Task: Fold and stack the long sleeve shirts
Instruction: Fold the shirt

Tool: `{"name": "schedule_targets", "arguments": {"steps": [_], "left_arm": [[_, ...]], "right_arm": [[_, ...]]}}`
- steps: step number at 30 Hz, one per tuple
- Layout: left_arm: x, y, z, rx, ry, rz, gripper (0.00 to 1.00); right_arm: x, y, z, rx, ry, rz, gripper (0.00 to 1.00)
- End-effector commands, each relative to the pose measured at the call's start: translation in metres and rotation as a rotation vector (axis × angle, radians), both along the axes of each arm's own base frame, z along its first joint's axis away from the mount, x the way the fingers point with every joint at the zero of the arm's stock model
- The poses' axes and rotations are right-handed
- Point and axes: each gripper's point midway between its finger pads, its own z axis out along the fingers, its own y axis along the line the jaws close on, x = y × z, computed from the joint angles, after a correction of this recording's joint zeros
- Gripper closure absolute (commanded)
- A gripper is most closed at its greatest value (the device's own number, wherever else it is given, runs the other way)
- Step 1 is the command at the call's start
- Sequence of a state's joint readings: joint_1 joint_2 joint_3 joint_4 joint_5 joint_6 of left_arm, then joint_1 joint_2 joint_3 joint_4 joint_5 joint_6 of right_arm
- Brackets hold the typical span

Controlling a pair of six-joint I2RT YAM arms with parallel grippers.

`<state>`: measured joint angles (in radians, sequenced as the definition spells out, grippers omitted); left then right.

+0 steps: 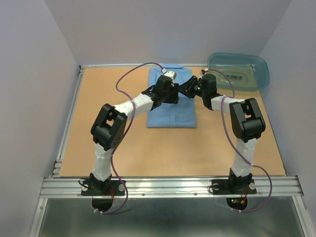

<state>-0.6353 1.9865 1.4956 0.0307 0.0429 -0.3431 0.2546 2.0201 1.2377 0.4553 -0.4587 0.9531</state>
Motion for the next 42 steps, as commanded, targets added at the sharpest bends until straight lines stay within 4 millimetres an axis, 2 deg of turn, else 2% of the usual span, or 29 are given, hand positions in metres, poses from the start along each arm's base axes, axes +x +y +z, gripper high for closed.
{"name": "schedule_targets", "arguments": {"steps": [1,2,3,4,5,6,10,19,29,36,39,40,42], "left_arm": [[0.023,0.006,0.010,0.129,-0.083,0.082,0.37],[0.026,0.005,0.007,0.137,-0.087,0.089,0.37],[0.027,0.010,-0.007,0.178,-0.067,0.113,0.37],[0.028,0.010,-0.011,0.189,-0.058,0.124,0.37],[0.031,0.010,-0.009,0.192,-0.062,0.132,0.37],[0.033,0.014,-0.019,0.218,-0.050,0.152,0.38],[0.037,0.018,-0.028,0.246,-0.048,0.180,0.40],[0.042,0.016,-0.037,0.253,-0.029,0.203,0.43],[0.034,0.032,-0.037,0.252,-0.007,0.273,0.45],[0.028,0.044,-0.051,0.305,0.025,0.306,0.45],[0.025,0.046,-0.051,0.301,0.030,0.312,0.46],[0.025,0.046,-0.050,0.297,0.028,0.313,0.46],[0.025,0.046,-0.050,0.297,0.027,0.312,0.46]], "right_arm": [[0.001,-0.016,-0.017,-0.067,0.016,-0.055,0.63],[0.002,-0.018,-0.019,-0.073,0.018,-0.061,0.63],[0.002,-0.019,-0.019,-0.076,0.020,-0.064,0.63],[0.004,-0.021,-0.019,-0.083,0.016,-0.070,0.63],[0.004,-0.023,-0.020,-0.087,0.024,-0.074,0.63],[0.006,-0.024,-0.020,-0.097,0.017,-0.074,0.62],[0.008,-0.023,-0.026,-0.111,0.033,-0.056,0.62],[0.010,-0.013,-0.035,-0.096,0.052,0.001,0.62],[0.011,-0.007,-0.041,-0.097,0.053,0.052,0.62],[0.012,0.002,-0.037,-0.076,0.040,0.109,0.62],[0.012,0.008,-0.036,-0.067,0.032,0.136,0.66],[0.010,0.013,-0.038,-0.063,0.035,0.152,0.71],[0.010,0.016,-0.036,-0.059,0.031,0.164,0.75]]}}
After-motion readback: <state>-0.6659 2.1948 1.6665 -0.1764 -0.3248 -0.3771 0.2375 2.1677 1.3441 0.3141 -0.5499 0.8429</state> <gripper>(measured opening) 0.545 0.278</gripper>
